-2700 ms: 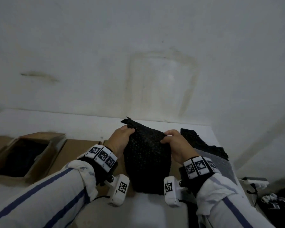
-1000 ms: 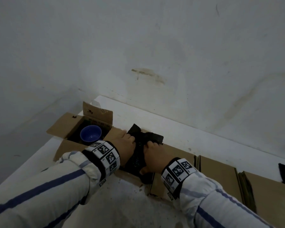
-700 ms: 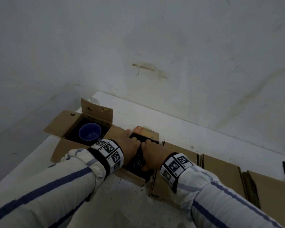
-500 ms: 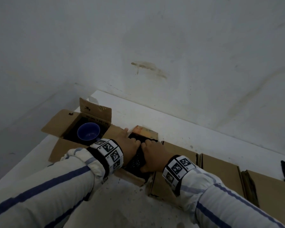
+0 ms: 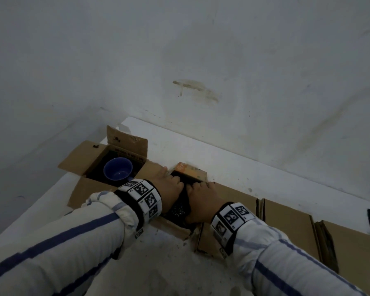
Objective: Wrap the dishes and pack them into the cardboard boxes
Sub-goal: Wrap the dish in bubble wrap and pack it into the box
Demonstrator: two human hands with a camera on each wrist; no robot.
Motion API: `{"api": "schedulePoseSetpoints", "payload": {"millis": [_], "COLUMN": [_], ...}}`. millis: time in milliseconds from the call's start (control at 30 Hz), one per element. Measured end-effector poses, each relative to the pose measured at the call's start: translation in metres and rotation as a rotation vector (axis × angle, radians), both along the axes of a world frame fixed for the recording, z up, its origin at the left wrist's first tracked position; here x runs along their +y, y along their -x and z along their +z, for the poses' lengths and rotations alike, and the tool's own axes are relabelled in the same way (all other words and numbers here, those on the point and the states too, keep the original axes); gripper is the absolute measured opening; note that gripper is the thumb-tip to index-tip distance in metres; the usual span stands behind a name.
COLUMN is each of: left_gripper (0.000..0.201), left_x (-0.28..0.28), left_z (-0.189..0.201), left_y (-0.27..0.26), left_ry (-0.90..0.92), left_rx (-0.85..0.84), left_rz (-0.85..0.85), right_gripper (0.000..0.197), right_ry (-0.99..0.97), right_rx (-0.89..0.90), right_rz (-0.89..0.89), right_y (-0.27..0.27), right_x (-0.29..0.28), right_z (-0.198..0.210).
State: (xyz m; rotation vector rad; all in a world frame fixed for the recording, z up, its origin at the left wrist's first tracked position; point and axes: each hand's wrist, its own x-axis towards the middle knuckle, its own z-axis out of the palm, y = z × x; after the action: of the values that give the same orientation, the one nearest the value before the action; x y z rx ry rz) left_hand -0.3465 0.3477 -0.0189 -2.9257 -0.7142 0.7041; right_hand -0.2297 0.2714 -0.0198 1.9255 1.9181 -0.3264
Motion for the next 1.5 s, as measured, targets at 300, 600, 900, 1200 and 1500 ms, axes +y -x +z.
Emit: {"api": "schedulePoseSetpoints", "payload": {"millis": [300,600,900,1200,1500], "left_gripper": [0.068,0.053,0.040,0.035,0.042], "left_x": [-0.004,-0.013,-0.064,-0.189,-0.293], "left_z": [0.005,0.025,0.034,0.017,0.000], "left_y": [0.003,-0.001,-0.092,-0.244,-0.360], "left_ry": [-0.057,0.064,0.318,0.473,0.517], "left_rx": [0.040,-0.016,-0.350,-0.369,-0.415], "left_rz": [-0.038,0.103,0.192,0.033,-0.091], "right_gripper": [0.089,0.070,0.038,0.026,0.024], "right_ry": [0.056,-0.129,-0.324,-0.417,-0.558], "right_rx": [-0.046,0.270,0.458,0.439,0.404], "right_rz": [-0.002,-0.145,-0.412,-0.736,-1.149], "right_y": [-0.003,-0.019,-0.100,-0.224,-0.340], "right_x": [0.001,-0.008,-0.080,-0.222,-0.350], "right_z": [0.004,0.006,0.013,0.011,0.000]}}
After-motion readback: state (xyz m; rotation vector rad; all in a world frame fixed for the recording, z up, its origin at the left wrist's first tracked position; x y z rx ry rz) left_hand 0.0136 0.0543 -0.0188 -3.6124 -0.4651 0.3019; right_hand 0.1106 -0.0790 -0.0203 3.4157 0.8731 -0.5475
